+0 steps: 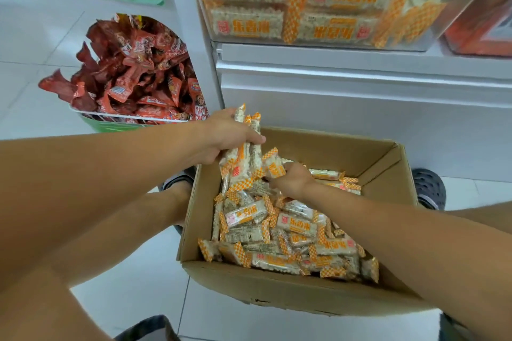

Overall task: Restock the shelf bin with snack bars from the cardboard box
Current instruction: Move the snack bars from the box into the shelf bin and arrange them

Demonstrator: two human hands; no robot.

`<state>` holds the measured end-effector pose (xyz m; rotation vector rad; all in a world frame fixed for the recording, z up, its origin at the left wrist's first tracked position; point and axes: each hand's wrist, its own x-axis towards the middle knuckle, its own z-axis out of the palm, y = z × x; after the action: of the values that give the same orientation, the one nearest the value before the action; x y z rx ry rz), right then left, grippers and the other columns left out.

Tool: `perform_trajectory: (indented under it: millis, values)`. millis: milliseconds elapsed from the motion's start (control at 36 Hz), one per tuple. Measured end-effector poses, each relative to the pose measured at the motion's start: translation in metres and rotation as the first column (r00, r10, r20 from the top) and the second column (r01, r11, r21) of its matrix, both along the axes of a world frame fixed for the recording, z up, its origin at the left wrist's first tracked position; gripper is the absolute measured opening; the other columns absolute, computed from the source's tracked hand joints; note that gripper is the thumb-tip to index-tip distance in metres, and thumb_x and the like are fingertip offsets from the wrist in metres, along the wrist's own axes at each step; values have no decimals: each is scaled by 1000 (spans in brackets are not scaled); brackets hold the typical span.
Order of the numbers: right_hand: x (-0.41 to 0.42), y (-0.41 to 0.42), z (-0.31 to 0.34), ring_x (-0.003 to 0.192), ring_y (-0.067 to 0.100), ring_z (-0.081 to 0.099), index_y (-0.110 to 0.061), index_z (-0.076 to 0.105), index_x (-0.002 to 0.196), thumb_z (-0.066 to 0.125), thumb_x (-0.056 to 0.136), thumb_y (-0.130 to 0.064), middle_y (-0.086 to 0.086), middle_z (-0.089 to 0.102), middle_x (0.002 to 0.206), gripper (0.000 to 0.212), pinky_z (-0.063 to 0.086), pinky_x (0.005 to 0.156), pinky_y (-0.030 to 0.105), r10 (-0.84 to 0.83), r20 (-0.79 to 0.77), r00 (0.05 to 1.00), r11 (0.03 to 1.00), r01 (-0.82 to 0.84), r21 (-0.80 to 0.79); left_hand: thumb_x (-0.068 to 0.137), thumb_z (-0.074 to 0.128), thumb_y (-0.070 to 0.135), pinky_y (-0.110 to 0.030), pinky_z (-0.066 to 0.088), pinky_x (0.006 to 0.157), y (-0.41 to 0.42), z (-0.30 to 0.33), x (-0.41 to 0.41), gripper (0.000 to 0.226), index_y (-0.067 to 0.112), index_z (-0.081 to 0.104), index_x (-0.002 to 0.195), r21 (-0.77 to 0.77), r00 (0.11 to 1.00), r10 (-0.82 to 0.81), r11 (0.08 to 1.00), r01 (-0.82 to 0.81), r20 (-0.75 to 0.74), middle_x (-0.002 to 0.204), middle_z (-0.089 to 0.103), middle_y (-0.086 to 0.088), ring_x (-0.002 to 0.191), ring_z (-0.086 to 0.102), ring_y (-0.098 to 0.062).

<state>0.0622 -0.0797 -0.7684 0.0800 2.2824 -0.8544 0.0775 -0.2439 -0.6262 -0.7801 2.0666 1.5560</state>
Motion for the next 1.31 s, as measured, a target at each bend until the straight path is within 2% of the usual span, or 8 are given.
perform_trajectory:
  millis: [250,333,556,694,889,1056,1167,1306]
  values:
    - [5,14,133,120,32,59,-14,49,142,42,106,-41,14,53,144,46,61,68,37,-215,208,954,699,299,-650,78,81,14,-55,59,80,25,20,-18,53,3,59,126,141,997,50,989,-41,-59,102,74,-17,90,73,-32]
    - [12,30,178,133,23,50,-28,47,145,48,90,-68,-3,48,149,68,61,81,37,-46,140,989,759,126,-638,79,79,13,-53,58,83,44,36,-20,52,4,56,124,210,992,77,976,-56,-95,102,73,-20,88,74,-31]
    - [4,100,263,118,0,54,-25,28,145,96,59,-13,-8,56,127,111,46,102,25,396,-333,856,839,-485,-247,94,55,26,-27,55,66,97,111,-12,28,11,70,75,548,984,-75,823,152,-161,73,70,-7,64,68,-21]
    - [-20,121,307,89,13,68,-29,52,117,87,67,-21,-8,70,97,62,59,80,37,357,-383,852,818,-483,-313,92,62,7,-40,62,67,113,147,-24,24,2,67,114,499,950,-52,841,208,-309,102,74,-16,83,73,-27]
    - [-38,114,342,125,8,56,-28,29,151,91,56,-58,-12,57,138,117,47,107,38,371,-612,698,854,-516,-70,78,73,5,-51,59,81,116,177,-44,43,4,65,120,613,910,117,772,169,-399,109,73,-19,97,72,-34]
    - [-44,115,352,68,23,74,-31,39,142,86,76,-27,-9,67,99,81,62,63,41,323,-597,735,860,-491,-139,60,90,22,-51,58,74,103,183,-59,98,12,40,144,577,889,106,793,195,-445,113,71,-18,95,72,-37]
    - [-53,115,350,67,24,73,-31,38,146,84,79,-22,-4,65,99,82,62,60,38,278,-538,796,872,-444,-206,88,67,27,-37,60,65,103,197,-62,24,6,69,99,588,893,53,769,249,-447,90,74,-15,75,73,-27]
    - [-60,107,347,79,14,68,-30,48,133,90,71,-25,3,62,107,74,57,53,30,296,-582,757,860,-477,-183,86,64,15,-45,58,75,105,203,-68,35,-2,65,117,620,911,126,768,162,-393,109,72,-23,98,72,-35]
